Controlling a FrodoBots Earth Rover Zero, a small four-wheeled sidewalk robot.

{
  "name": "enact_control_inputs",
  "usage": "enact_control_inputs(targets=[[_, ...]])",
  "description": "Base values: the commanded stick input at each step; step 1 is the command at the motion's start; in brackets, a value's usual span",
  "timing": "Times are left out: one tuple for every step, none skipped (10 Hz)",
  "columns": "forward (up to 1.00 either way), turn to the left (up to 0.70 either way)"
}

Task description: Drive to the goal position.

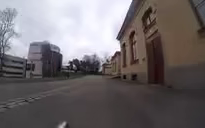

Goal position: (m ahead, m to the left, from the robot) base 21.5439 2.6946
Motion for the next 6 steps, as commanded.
enact_control_inputs(targets=[[1.00, 0.00], [1.00, 0.00], [1.00, 0.00], [1.00, 0.00], [1.00, 0.00], [1.00, 0.00]])
